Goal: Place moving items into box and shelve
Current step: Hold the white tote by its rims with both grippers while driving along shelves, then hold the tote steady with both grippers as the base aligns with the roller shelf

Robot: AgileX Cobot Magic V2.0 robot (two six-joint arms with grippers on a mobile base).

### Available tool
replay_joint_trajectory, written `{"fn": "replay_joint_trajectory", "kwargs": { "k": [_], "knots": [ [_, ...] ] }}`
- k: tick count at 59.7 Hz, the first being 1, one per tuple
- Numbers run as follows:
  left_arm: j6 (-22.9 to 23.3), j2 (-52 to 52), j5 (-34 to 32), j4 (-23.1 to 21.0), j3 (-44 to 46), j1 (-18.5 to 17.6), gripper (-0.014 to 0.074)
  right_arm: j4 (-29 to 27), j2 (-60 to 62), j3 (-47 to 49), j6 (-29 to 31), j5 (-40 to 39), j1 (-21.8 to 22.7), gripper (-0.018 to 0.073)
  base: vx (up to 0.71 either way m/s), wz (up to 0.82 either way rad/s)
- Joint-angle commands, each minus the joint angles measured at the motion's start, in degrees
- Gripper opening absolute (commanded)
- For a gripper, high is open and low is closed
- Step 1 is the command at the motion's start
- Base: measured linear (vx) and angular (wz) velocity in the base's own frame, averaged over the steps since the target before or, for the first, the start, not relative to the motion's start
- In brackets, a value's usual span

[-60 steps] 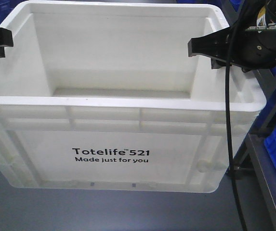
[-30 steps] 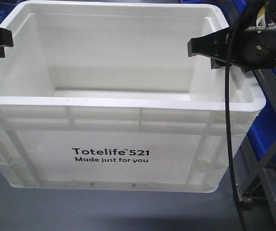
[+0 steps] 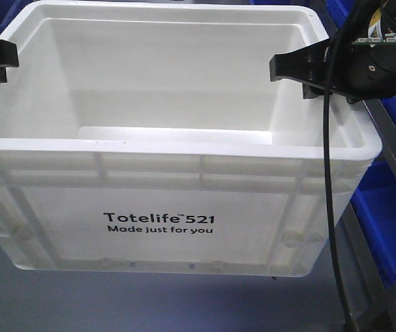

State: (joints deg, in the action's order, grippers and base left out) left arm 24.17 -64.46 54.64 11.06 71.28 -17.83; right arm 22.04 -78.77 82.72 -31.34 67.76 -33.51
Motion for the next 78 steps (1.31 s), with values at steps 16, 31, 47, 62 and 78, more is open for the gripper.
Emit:
{"fn": "replay_joint_trajectory", "kwargs": {
  "k": [16, 31, 47, 62, 78],
  "knots": [
    [0.1, 2.1, -7.3, 2.7, 2.5, -0.2, 0.0158, 6.2, 2.6, 2.2, 0.8, -3.9, 0.2, 0.0137, 0.36, -0.05],
    [0.1, 2.1, -7.3, 2.7, 2.5, -0.2, 0.0158, 6.2, 2.6, 2.2, 0.8, -3.8, 0.2, 0.0137, 0.35, -0.02],
    [0.1, 2.1, -7.3, 2.7, 2.5, -0.2, 0.0158, 6.2, 2.6, 2.2, 0.8, -3.8, 0.2, 0.0137, 0.35, 0.02],
    [0.1, 2.1, -7.3, 2.7, 2.5, -0.2, 0.0158, 6.2, 2.6, 2.2, 0.8, -3.8, 0.2, 0.0137, 0.33, 0.01],
    [0.1, 2.1, -7.3, 2.7, 2.5, -0.2, 0.0158, 6.2, 2.5, 2.2, 0.8, -3.8, 0.2, 0.0137, 0.32, -0.01]
  ]
}}
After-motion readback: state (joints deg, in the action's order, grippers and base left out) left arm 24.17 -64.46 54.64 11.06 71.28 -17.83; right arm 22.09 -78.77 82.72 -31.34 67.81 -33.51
